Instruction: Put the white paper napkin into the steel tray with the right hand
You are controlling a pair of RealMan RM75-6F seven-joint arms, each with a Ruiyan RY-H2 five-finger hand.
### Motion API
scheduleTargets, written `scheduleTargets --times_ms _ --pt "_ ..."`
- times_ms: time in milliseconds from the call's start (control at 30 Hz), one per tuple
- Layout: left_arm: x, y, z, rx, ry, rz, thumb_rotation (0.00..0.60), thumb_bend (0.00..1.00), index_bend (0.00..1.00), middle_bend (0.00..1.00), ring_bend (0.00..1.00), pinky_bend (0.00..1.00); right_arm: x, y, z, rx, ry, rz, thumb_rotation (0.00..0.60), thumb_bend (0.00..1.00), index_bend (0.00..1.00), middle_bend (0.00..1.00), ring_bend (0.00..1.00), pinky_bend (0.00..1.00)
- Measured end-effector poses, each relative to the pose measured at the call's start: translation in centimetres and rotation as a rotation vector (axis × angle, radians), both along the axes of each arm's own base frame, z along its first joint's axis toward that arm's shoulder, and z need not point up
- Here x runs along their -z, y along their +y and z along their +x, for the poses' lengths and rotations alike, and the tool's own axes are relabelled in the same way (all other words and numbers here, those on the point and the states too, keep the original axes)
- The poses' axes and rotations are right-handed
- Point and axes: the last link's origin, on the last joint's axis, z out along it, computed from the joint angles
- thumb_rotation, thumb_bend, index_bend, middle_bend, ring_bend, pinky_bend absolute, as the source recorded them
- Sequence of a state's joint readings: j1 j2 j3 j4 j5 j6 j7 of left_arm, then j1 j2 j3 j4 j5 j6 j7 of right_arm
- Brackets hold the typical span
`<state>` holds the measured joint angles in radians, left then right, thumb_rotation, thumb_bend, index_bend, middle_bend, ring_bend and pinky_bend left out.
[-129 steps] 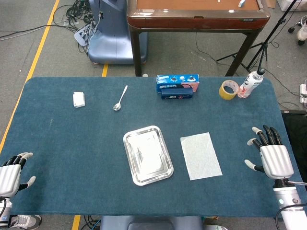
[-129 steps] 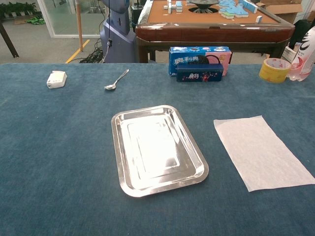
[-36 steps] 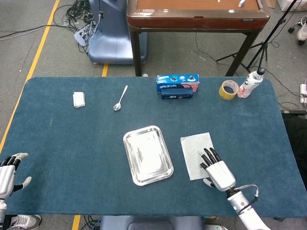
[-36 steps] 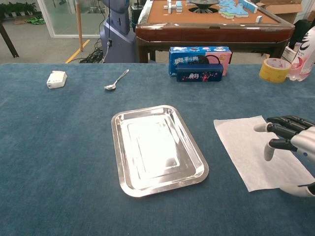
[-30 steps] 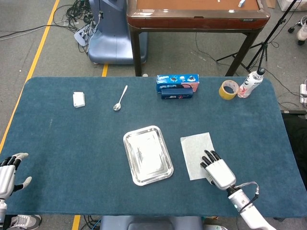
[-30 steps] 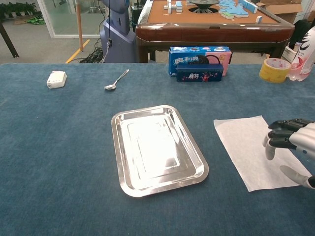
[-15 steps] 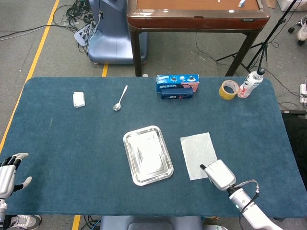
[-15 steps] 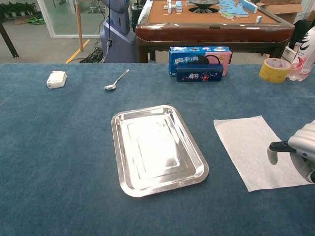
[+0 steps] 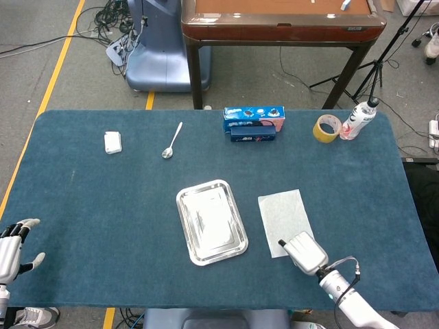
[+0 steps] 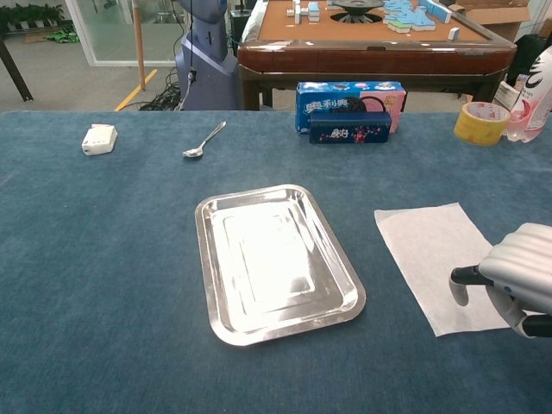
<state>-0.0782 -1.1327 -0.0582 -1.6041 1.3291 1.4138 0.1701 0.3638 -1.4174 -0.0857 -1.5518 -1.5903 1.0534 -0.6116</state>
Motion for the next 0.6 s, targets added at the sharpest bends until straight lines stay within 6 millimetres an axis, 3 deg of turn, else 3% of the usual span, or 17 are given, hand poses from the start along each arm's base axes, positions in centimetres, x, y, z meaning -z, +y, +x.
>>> scheduleTargets --times_ms 600 --pt "-0.2 -0.07 0.13 0.002 -0.002 0.007 0.6 0.2 0.24 0.22 0.21 0.32 1.1 0.16 0.06 -0.009 0.013 0.021 0.6 1.0 0.42 1.0 1.0 1.0"
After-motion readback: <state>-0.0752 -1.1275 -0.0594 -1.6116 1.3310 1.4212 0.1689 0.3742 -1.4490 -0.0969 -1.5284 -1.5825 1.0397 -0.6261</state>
